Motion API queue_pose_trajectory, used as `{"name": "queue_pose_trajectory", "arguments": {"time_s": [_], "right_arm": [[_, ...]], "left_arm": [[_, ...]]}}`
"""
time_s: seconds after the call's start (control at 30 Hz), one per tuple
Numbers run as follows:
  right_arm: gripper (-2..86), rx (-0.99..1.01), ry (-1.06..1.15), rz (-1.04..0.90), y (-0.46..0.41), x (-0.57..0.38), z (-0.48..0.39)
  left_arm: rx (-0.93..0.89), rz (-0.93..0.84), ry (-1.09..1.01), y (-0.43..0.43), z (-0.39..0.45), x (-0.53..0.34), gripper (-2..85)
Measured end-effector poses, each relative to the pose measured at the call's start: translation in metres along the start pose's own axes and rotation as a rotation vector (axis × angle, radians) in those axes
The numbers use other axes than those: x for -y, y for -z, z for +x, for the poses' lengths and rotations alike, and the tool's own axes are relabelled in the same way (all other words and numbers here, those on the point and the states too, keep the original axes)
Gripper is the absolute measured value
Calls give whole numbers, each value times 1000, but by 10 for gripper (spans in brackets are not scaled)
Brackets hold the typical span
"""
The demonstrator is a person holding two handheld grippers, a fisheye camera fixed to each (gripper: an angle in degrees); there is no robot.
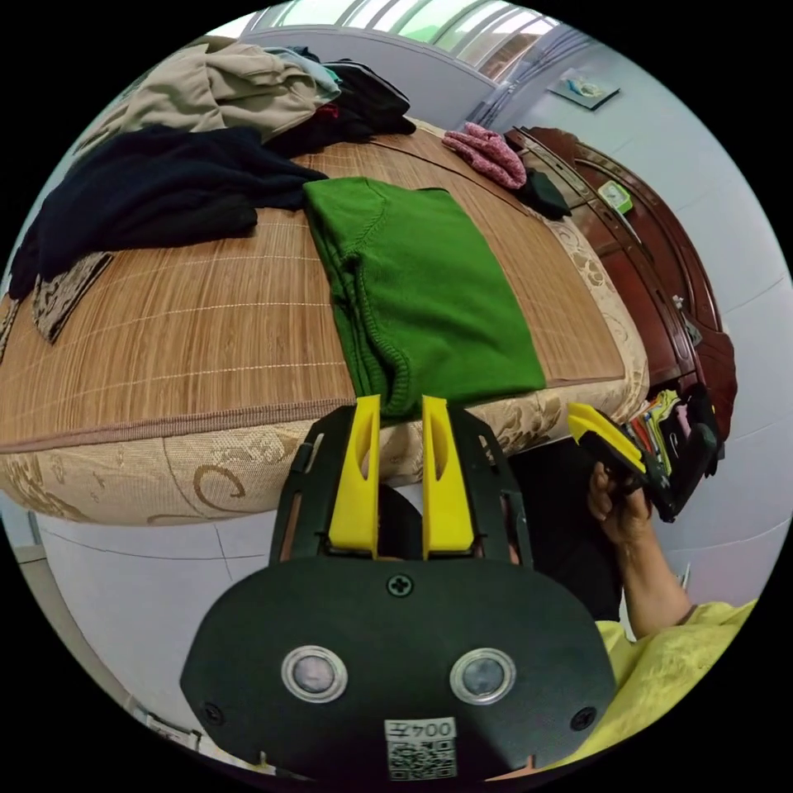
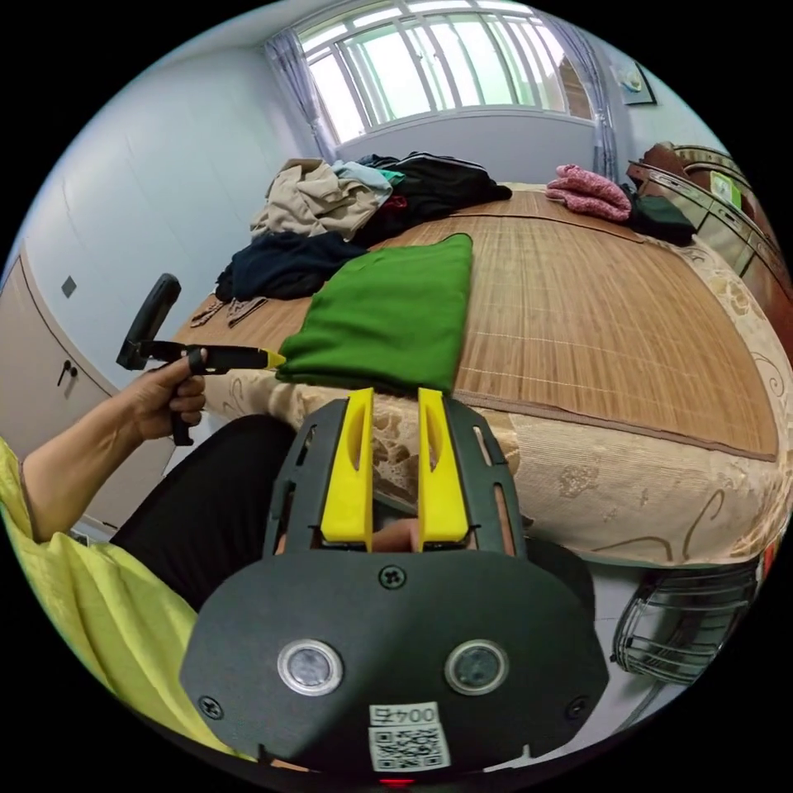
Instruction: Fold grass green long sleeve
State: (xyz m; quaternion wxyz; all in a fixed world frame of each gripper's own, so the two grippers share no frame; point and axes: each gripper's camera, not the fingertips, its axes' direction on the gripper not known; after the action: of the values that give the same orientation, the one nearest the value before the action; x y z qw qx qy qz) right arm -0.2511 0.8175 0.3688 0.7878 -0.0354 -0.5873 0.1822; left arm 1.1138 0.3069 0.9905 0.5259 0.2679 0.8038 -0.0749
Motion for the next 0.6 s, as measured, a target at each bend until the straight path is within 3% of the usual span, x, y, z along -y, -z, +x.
{"name": "queue_pose_trajectory", "arguments": {"time_s": [0.4, 0.6], "right_arm": [[100, 27, -234, -149, -21, 30, 24], [98, 148, -352, -159, -28, 32, 36]], "left_arm": [[-8, 17, -24, 35, 5, -7, 91], [7, 14, -45, 46, 3, -9, 65]]}}
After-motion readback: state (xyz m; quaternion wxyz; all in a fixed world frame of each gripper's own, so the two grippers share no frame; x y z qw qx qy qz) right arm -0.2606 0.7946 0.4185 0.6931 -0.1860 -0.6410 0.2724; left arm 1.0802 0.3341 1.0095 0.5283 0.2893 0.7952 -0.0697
